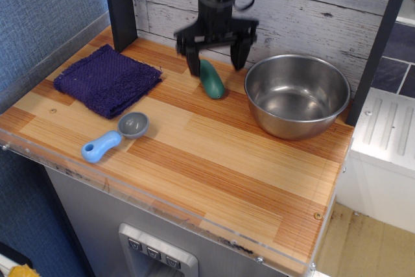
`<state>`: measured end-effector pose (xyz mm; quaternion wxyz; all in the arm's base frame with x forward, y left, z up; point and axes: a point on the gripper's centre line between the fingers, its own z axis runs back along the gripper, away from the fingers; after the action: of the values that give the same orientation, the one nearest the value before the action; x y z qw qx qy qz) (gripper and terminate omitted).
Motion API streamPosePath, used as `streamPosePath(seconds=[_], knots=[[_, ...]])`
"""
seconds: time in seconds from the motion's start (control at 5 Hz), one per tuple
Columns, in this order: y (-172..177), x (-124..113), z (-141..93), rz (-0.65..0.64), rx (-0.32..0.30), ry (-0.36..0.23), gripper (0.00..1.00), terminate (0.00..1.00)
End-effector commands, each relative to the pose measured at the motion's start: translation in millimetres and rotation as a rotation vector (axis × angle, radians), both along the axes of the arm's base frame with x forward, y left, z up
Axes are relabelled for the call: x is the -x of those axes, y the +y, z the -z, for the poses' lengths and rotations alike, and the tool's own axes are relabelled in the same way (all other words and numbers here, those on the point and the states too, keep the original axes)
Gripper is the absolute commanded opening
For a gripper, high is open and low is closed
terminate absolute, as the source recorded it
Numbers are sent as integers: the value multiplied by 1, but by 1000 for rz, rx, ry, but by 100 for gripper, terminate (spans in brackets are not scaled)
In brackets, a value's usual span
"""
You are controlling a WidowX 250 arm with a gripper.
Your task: Move the cucumber to the left of the pot.
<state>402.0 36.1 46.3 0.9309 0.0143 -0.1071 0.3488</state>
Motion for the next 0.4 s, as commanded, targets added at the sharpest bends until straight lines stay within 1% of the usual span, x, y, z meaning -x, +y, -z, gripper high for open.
streamPosePath(seconds=[0.0, 0.2], knots=[[-13, 7, -65, 62, -39, -142, 100, 0], [-19, 20, -83, 80, -61, -155, 100, 0]])
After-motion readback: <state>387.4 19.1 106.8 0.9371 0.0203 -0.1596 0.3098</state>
